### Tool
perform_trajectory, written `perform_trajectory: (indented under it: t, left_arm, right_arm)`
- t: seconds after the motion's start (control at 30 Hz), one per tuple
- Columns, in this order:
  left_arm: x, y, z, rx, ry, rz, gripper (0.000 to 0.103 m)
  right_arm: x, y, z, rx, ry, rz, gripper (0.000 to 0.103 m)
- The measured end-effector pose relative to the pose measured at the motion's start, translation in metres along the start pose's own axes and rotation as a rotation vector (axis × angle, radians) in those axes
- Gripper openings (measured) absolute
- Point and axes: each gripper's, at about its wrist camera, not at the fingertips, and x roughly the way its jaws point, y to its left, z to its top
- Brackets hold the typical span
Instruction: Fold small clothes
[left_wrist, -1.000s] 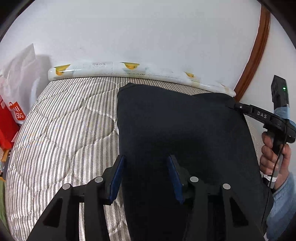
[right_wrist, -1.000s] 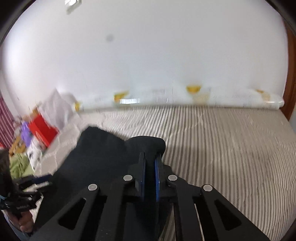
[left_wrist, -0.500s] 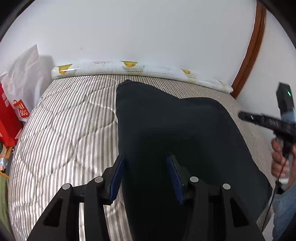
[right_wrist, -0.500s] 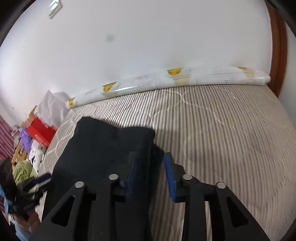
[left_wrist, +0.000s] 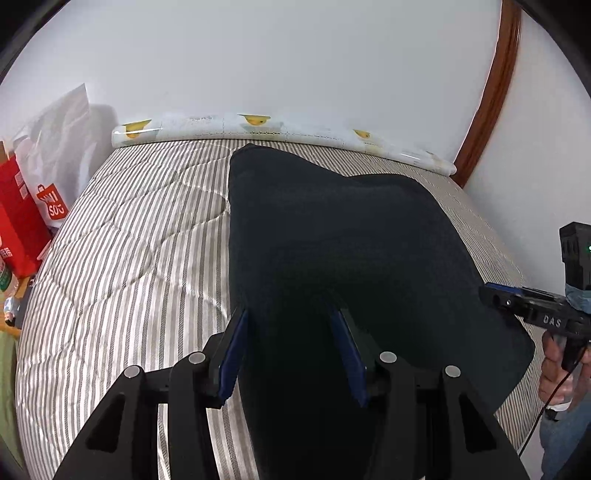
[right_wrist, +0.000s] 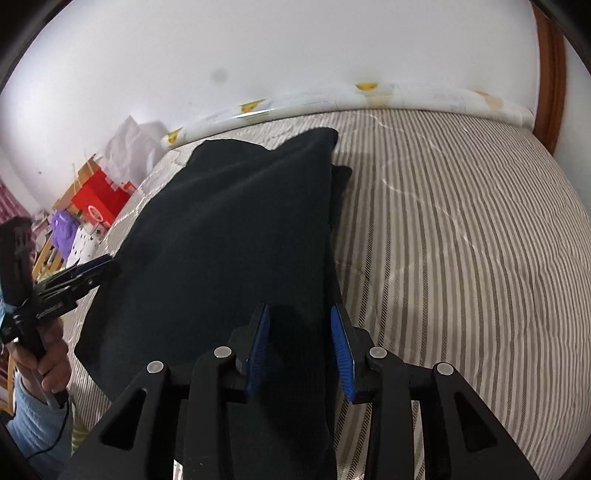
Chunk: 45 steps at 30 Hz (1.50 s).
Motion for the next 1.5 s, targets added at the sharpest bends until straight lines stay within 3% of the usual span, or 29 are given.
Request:
perform_trajectory:
  t: [0.1, 0.23, 0.27, 0.43, 0.7, 0.87, 1.0, 1.23, 1.5]
  left_arm:
    - [-0.002, 0.0, -0.003, -0.003, 0.004, 0.002, 0.046]
    - [-0.002, 0.0, -0.006, -0.01, 0.005, 0.011, 0.047]
    - [-0.002, 0.0, -0.006, -0.012, 0.005, 0.013, 0.047]
    - [-0.003, -0.001, -0.007, -0.009, 0.006, 0.017, 0.047]
    - [-0.008, -0.001, -0.012, -0.015, 0.009, 0.02, 0.047]
    - [-0.011, -0.002, -0.017, -0.028, 0.007, 0.019, 0.047]
    - [-0.014, -0.004, -0.021, -0.03, 0.002, 0.017, 0.047]
    - [-0.021, 0.0, -0.036, -0.027, 0.007, 0.005, 0.048]
    - [-0.024, -0.002, -0.043, -0.025, 0.008, 0.016, 0.05]
  right_arm:
    - [0.001, -0.002, 0.001, 0.02, 0.0, 0.005, 0.033]
    - [0.0, 0.005, 0.002, -0.015, -0.017, -0.004, 0.004]
    - [-0.003, 0.008, 0.001, -0.031, -0.032, -0.007, 0.003]
    - [-0.03, 0.005, 0.0, -0.045, -0.151, -0.016, 0.003]
    - [-0.022, 0.007, -0.001, -0.029, -0.113, -0.067, 0.003]
    - [-0.041, 0.019, -0.001, -0.041, -0.169, -0.137, 0.004]
    - [-0.049, 0.038, -0.003, -0.081, -0.199, -0.123, 0.007]
    - [-0.031, 0.063, -0.025, -0.162, -0.154, -0.15, 0.01]
    - [-0.023, 0.051, -0.052, -0.155, -0.131, -0.227, 0.01]
